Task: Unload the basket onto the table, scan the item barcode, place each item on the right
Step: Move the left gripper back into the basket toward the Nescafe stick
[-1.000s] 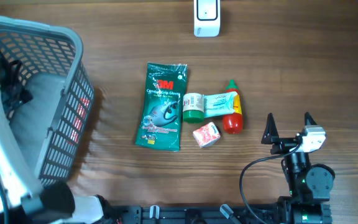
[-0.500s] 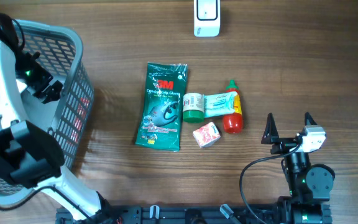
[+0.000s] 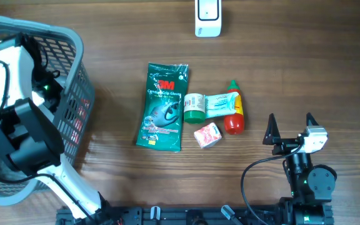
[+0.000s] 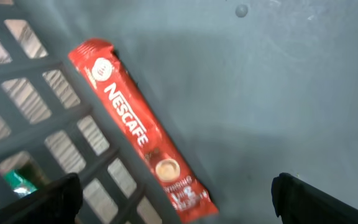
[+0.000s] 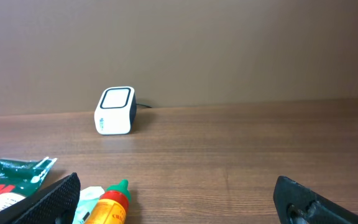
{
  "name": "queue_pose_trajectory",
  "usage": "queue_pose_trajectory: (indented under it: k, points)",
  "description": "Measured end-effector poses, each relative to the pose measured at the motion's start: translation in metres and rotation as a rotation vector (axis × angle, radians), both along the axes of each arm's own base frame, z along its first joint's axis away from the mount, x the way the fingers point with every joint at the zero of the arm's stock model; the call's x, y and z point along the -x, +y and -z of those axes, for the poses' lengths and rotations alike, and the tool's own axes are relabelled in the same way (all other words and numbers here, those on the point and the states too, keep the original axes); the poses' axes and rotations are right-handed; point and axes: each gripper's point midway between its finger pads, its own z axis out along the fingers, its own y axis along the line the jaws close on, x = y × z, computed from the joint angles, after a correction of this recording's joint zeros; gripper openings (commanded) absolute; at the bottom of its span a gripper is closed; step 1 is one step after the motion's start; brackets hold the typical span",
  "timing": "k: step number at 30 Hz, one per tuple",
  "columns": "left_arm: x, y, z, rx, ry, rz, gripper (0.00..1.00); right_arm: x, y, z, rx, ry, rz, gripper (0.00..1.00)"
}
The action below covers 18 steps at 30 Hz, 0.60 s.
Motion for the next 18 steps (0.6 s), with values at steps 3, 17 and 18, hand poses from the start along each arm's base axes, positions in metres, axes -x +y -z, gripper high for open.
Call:
queue_pose_trajectory:
  k: [3, 17, 18]
  points:
    - [0.002, 0.001, 0.017, -0.018, 0.004, 0.027, 1.00, 0.000, 0.000, 0.000, 0.000, 0.000, 0.000, 1.00]
    - [-0.015, 0.005, 0.051, -0.172, -0.133, 0.119, 1.00, 0.000, 0.000, 0.000, 0.000, 0.000, 0.000, 1.00]
    - [-0.015, 0.004, 0.050, -0.179, -0.134, 0.127, 1.00, 0.000, 0.000, 0.000, 0.000, 0.000, 0.000, 1.00]
